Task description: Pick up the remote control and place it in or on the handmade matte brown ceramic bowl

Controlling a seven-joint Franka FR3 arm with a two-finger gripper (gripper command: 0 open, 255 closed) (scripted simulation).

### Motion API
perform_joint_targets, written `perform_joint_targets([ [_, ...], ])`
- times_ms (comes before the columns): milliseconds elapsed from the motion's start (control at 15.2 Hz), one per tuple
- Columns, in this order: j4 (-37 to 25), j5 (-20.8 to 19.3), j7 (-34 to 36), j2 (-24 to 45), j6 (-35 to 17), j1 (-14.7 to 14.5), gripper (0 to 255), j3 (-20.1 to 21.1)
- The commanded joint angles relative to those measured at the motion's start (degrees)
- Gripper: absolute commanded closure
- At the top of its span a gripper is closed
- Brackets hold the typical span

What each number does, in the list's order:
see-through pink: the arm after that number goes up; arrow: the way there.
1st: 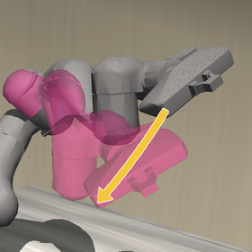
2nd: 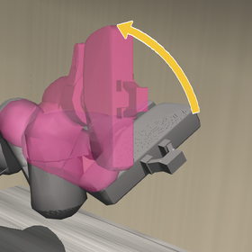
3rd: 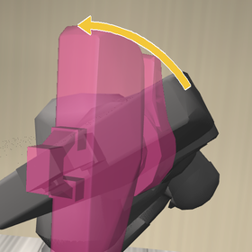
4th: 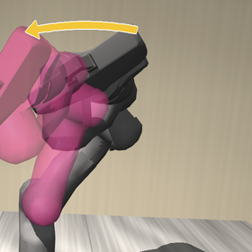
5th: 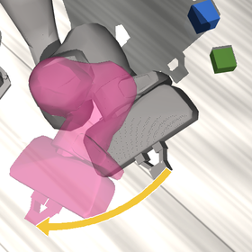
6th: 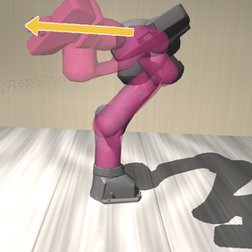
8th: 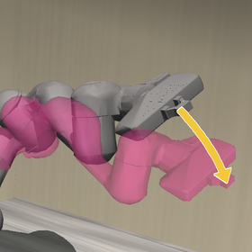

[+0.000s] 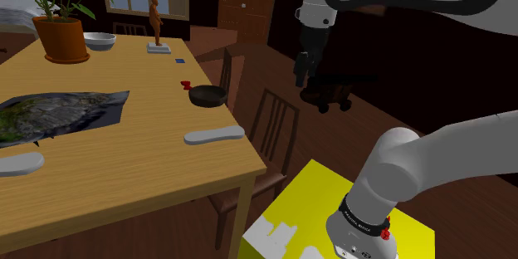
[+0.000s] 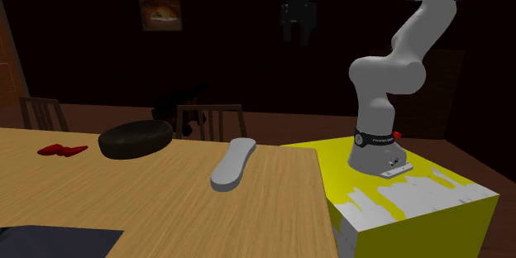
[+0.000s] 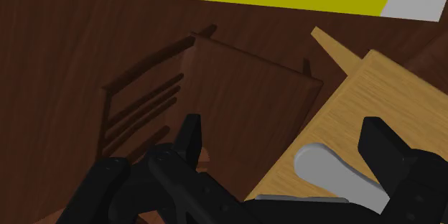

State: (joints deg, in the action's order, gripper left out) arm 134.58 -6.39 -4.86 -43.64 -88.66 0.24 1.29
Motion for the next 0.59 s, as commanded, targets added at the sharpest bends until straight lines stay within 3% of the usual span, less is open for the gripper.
perform_joint_targets([
  [0,0.0,0.0,0.0,0.0,0.0,0.0,0,0.0],
  [528,1.4,-0.28,-12.79,12.49,-15.07,-5.08,0,-2.76],
])
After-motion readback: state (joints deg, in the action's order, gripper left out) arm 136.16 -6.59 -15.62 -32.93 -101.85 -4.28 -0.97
